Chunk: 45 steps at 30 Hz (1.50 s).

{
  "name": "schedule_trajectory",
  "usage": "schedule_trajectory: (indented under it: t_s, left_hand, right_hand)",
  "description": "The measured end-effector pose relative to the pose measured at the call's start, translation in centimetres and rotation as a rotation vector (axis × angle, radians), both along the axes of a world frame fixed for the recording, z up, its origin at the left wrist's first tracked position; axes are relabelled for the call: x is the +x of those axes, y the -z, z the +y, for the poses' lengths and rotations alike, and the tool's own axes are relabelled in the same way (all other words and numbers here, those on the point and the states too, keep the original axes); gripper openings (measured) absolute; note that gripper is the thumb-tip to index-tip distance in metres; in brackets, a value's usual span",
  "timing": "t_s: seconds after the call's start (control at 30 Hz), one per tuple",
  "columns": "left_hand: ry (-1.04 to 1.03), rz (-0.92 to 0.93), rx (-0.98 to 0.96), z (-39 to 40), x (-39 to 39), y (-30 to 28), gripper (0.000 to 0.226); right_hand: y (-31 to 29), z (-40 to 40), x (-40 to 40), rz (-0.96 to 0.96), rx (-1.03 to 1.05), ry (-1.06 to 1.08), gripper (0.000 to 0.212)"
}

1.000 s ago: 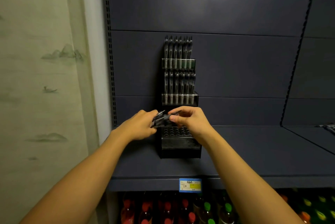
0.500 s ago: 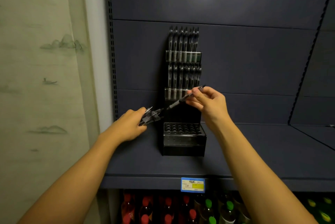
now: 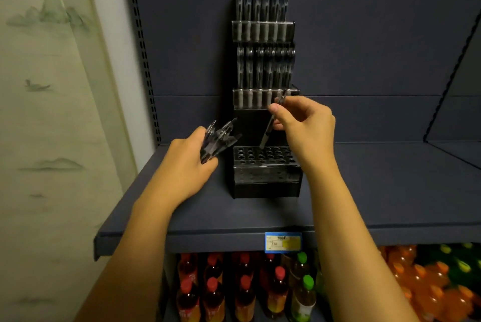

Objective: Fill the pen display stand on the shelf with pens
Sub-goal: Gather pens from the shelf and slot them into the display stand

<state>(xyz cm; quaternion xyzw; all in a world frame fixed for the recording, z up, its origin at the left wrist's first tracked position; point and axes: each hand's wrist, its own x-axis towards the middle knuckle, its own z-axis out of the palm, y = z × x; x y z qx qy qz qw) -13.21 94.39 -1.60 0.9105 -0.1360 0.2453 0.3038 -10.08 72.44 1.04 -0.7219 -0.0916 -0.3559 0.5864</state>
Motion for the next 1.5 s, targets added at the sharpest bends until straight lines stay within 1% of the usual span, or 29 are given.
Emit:
schedule_trajectory:
  t_s: [0.07, 0.2, 0.33, 0.43, 0.53, 0.63, 0.8, 0.9, 1.07, 1.2, 1.3, 1.4, 1.5]
  left_hand:
    - [-0.013, -0.002, -0.054, -0.7, 0.0, 0.3, 0.027]
    - [-0.073, -0.009, -0.120, -2.1, 0.3, 1.0, 0.030]
    - [-0.132, -0.007, -0.120, -2.8, 0.9, 1.2, 0.027]
    - [-0.152, 0.013, -0.080, -2.7, 1.2, 1.1, 0.025]
    - [-0.154, 0.046, -0.050, -2.3, 1.5, 0.9, 0.024]
    - [-0.144, 0.059, -0.041, -1.6, 1.5, 0.7, 0.019]
    - [-0.112, 0.080, -0.074, -0.6, 1.5, 0.7, 0.017]
    - [-0.080, 0.091, -0.082, -0.3, 1.6, 0.7, 0.014]
    - [-0.033, 0.097, -0.083, 0.0, 1.6, 0.9, 0.017]
    - [-0.012, 0.105, -0.095, 0.2, 1.9, 1.0, 0.019]
    - [-0.008, 0.107, -0.097, 0.3, 2.0, 1.0, 0.020]
    - [-0.009, 0.102, -0.095, 0.4, 2.1, 1.0, 0.021]
    - [-0.004, 0.116, -0.091, 0.3, 2.2, 1.0, 0.020]
  right_hand:
    - [0.5, -0.1, 0.0, -0.009, 0.011, -0.025, 0.013]
    - [1.1, -0.2, 0.9, -0.009, 0.050, -0.112, 0.017]
    - [1.3, 0.1, 2.4, 0.014, 0.025, -0.143, 0.019]
    - [1.3, 0.8, 3.5, 0.048, 0.005, -0.144, 0.021]
    - [1.0, 1.8, 4.5, 0.056, -0.051, -0.130, 0.020]
    - [0.8, 2.7, 5.3, 0.093, -0.125, -0.103, 0.028]
    - [1.1, 3.7, 6.0, 0.205, -0.290, -0.075, 0.030]
    - [1.0, 4.3, 6.1, 0.233, -0.339, -0.029, 0.034]
    - [-0.1, 4.6, 5.8, 0.259, -0.542, 0.071, 0.046]
    - [-0.5, 4.9, 6.1, 0.304, -0.609, 0.118, 0.044]
    - [-0.4, 5.1, 6.1, 0.399, -0.662, 0.100, 0.043]
    - [-0.3, 5.2, 5.7, 0.415, -0.690, 0.110, 0.039]
    - [-0.5, 5.2, 5.1, 0.426, -0.744, 0.138, 0.050]
